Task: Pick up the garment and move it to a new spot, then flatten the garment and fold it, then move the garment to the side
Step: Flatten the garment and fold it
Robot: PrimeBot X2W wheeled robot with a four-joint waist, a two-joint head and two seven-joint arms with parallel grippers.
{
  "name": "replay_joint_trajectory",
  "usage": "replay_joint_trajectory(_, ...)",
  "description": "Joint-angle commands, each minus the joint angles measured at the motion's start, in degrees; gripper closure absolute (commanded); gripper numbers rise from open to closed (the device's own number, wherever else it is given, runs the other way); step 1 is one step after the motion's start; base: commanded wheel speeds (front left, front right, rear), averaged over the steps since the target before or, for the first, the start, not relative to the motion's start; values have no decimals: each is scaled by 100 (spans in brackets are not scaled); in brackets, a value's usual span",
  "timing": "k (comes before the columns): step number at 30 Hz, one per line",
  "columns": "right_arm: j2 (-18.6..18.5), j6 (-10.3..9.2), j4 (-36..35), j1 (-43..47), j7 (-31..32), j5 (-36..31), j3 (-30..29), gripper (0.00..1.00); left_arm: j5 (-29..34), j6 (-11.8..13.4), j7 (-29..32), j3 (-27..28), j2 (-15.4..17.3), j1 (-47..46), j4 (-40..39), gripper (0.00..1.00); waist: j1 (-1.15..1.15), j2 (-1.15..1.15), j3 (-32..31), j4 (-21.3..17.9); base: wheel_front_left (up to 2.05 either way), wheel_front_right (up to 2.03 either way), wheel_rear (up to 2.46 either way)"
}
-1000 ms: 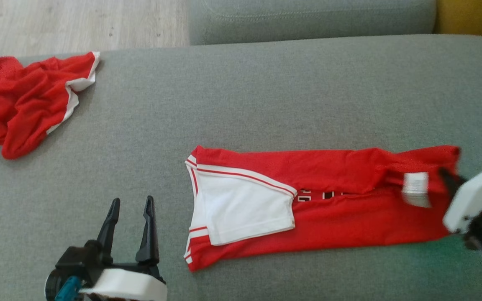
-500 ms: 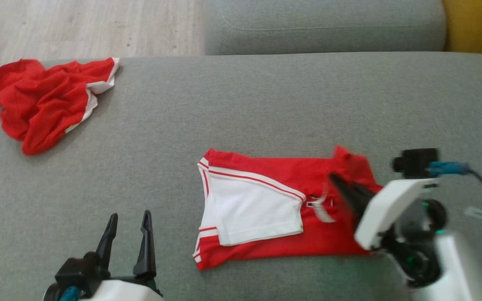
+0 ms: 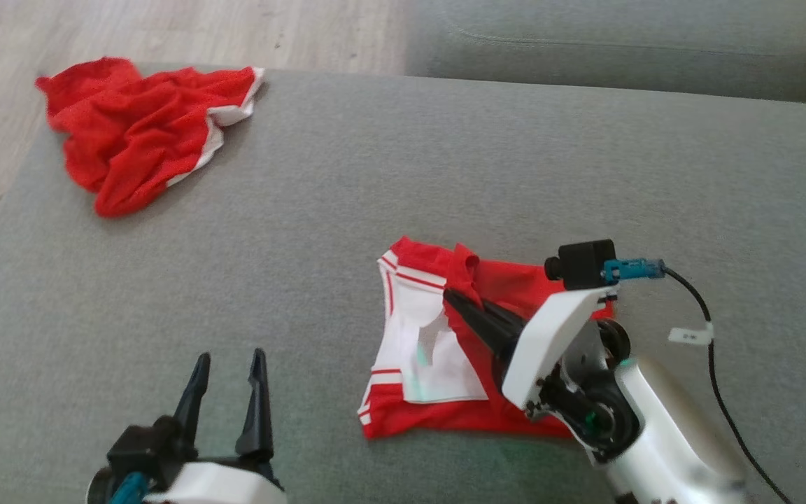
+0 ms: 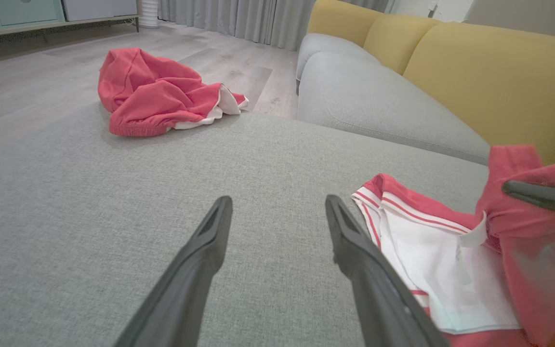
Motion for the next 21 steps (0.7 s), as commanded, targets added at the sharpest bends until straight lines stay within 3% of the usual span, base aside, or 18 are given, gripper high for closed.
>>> replay_joint_trajectory(1,54,-4,75,-430,-196,90,159,100,1,-34,-72,127,-8,-358,-111,0,0,0,47,104,0,0,0)
replay_joint_trajectory(6,54,-4,721,-786,-415,325,402,99,2,-62,-90,75,-65,-416,-39,0,0,0,89,204,0,0,0)
replay_joint_trajectory(8,54,-4,954,-958,-582,477,572,55,-1,-73,-106,61,-85,-436,-7,0,0,0,108,229,0,0,0)
replay_joint_trajectory(9,54,-4,1032,-1044,-699,558,675,2,-2,-76,-113,56,-95,-447,8,0,0,0,117,238,0,0,0)
replay_joint_trajectory(15,54,-4,1498,-1472,-1400,856,1129,0,-11,-98,-146,4,-174,-510,99,0,0,0,147,213,0,0,0)
replay_joint_trajectory(21,54,-4,1820,-1924,-2249,433,1066,0,-13,-88,-191,-11,-209,-527,141,0,0,0,155,57,0,0,0)
